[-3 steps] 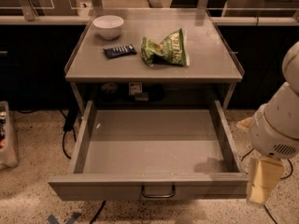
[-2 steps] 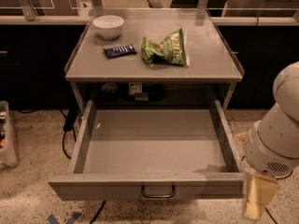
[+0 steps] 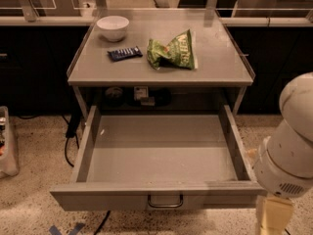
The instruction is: Close top drawer
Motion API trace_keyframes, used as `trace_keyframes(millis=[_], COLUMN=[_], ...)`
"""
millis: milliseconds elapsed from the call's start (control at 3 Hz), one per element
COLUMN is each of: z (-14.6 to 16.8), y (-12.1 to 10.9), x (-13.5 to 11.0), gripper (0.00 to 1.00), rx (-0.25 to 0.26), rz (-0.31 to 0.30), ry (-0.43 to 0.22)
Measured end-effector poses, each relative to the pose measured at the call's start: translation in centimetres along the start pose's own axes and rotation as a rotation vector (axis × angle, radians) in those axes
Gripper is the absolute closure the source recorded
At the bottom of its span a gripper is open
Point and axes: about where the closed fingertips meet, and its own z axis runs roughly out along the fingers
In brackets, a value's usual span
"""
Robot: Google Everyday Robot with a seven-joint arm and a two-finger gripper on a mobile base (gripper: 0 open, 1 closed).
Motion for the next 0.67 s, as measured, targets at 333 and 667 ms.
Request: trace_keyframes(millis=[333,667], z=[0.4,1.7], y=[2.3,5.6], x=[0.9,1.4], gripper=[0.0,0.0], rx=[-0.035,-0.1], rz=[0.002,-0.005], ry=[0.021,0.021])
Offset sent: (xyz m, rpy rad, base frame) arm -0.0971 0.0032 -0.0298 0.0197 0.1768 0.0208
